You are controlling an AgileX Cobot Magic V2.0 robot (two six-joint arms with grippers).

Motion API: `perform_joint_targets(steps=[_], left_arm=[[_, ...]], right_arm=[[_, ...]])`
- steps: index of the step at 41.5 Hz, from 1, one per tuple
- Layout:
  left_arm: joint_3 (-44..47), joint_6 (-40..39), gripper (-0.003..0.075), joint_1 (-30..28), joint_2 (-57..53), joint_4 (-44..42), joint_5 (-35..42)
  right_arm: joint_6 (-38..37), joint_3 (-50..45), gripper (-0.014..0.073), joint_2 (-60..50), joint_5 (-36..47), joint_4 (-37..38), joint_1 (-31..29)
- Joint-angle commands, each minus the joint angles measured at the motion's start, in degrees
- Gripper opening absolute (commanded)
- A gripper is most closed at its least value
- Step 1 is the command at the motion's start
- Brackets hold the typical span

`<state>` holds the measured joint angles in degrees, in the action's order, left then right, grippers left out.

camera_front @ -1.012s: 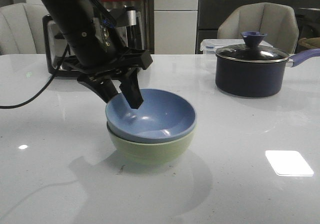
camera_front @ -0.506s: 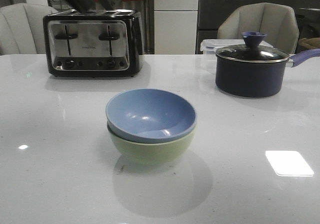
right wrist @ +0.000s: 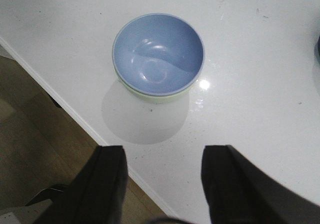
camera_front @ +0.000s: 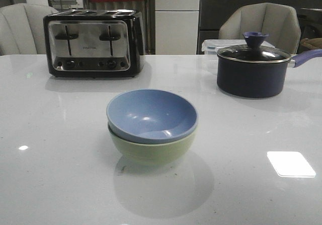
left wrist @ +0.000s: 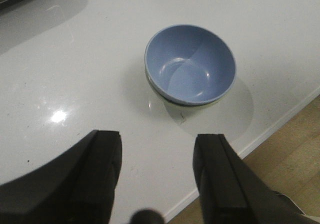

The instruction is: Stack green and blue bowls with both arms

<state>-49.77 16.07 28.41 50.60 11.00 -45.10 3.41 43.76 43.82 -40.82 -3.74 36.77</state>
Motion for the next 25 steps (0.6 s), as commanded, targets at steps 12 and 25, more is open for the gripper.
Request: perform_joint_targets(steps=[12, 25], left_arm=[[9.5, 0.0, 0.0403, 0.3, -10.5, -0.6, 8.5], [9.7, 0.0, 0.0403, 0.3, -10.5, -1.3, 8.6]], right_arm=[[-0.6, 1.1, 0.0434, -0.5, -1.5, 1.7, 0.0], [-5.2, -6.3, 0.0354, -1.2, 2.8, 1.7, 0.0]])
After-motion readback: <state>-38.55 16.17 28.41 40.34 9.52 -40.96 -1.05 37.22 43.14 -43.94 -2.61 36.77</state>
